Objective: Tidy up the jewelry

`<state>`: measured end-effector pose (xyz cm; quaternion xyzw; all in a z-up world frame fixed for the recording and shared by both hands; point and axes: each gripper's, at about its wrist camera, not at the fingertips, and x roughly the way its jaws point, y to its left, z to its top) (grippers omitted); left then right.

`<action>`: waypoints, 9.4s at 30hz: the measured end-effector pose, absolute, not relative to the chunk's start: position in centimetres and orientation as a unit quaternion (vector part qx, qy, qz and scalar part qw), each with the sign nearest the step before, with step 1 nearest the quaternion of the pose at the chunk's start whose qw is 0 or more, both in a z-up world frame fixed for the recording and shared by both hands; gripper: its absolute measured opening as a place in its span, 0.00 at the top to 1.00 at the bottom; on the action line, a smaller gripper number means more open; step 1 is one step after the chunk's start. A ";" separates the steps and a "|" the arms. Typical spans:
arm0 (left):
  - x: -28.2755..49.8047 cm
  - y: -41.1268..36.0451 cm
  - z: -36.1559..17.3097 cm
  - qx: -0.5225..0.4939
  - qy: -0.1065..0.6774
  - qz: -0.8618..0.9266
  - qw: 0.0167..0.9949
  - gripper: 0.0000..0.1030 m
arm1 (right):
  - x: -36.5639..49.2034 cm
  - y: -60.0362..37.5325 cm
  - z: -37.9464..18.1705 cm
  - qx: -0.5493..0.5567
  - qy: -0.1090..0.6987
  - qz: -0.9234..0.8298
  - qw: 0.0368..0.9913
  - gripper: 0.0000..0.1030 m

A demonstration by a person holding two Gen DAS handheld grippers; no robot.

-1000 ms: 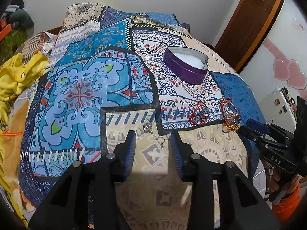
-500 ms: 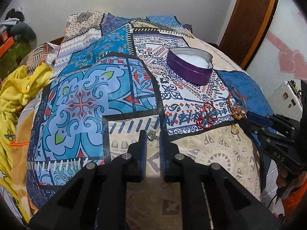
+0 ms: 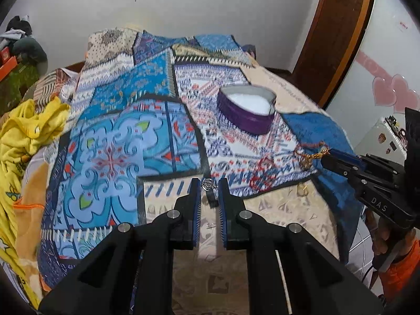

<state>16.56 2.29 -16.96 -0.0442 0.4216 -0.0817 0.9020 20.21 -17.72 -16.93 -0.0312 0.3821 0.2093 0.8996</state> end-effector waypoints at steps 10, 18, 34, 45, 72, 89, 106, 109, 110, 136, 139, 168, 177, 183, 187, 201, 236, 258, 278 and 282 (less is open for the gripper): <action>17.2 1.9 -14.9 -0.046 0.394 -0.082 0.914 0.89 | 20.7 -18.1 -15.7 -0.024 0.362 0.206 0.909 0.95; 17.2 1.7 -15.8 -0.048 0.405 -0.085 0.909 0.89 | 19.9 -19.3 -17.0 -0.019 0.396 0.212 0.893 0.77; 17.0 1.7 -16.1 -0.054 0.411 -0.082 0.906 0.89 | 21.4 -17.7 -19.2 -0.019 0.423 0.210 0.881 0.74; 17.3 1.1 -15.5 -0.053 0.402 -0.089 0.910 0.89 | 20.8 -18.0 -18.0 -0.008 0.404 0.221 0.888 0.94; 17.4 1.5 -15.4 -0.059 0.400 -0.086 0.911 0.89 | 22.3 -17.5 -20.0 -0.017 0.442 0.193 0.876 0.91; 17.9 0.6 -14.4 -0.056 0.387 -0.097 0.915 0.89 | 21.3 -18.6 -16.8 -0.005 0.393 0.200 0.897 0.92; 21.1 -1.2 -12.1 -0.039 0.357 -0.122 0.925 0.89 | 25.0 -16.7 -13.1 0.010 0.325 0.225 0.919 0.92; 21.9 -1.4 -12.1 -0.036 0.357 -0.122 0.926 0.89 | 25.8 -16.5 -13.0 0.013 0.321 0.227 0.919 0.92; 22.0 -1.5 -12.0 -0.037 0.356 -0.123 0.926 0.89 | 26.1 -16.4 -13.0 0.014 0.320 0.228 0.919 0.92; 29.2 -2.6 -15.1 -0.037 0.406 -0.157 0.900 0.89 | 33.3 -14.9 -15.7 0.006 0.388 0.258 0.885 0.92; 29.8 -2.7 -15.4 -0.040 0.411 -0.160 0.897 0.89 | 33.5 -14.8 -16.0 0.001 0.396 0.259 0.881 0.92; 28.6 -0.9 -13.8 -0.044 0.398 -0.137 0.906 0.78 | 32.4 -16.1 -14.8 -0.011 0.389 0.236 0.890 0.64; 26.0 0.3 -12.5 -0.041 0.388 -0.118 0.913 0.64 | 29.5 -17.1 -13.4 -0.014 0.370 0.218 0.903 0.58; 24.2 0.8 -12.7 -0.026 0.393 -0.109 0.913 0.62 | 27.5 -17.8 -13.5 -0.019 0.368 0.203 0.907 0.58; 23.1 1.3 -13.3 -0.026 0.402 -0.104 0.909 0.62 | 26.5 -18.2 -14.0 -0.022 0.372 0.193 0.908 0.58; 19.5 0.1 -16.3 -0.013 0.441 -0.116 0.890 0.62 | 23.4 -20.3 -17.2 -0.011 0.414 0.170 0.894 0.57; 18.8 -3.4 -19.4 -0.001 0.455 -0.153 0.877 0.87 | 22.3 -17.2 -19.8 -0.047 0.441 0.196 0.874 0.77; 18.6 -3.2 -18.8 -0.003 0.440 -0.148 0.886 0.95 | 22.7 -17.8 -19.0 -0.024 0.437 0.174 0.882 0.81; 19.7 -2.2 -14.7 -0.015 0.391 -0.140 0.910 0.95 | 23.3 -17.5 -15.2 -0.005 0.383 0.193 0.903 0.80; 20.2 -2.1 -13.8 -0.016 0.379 -0.138 0.915 0.95 | 23.9 -17.2 -14.6 0.000 0.373 0.199 0.906 0.81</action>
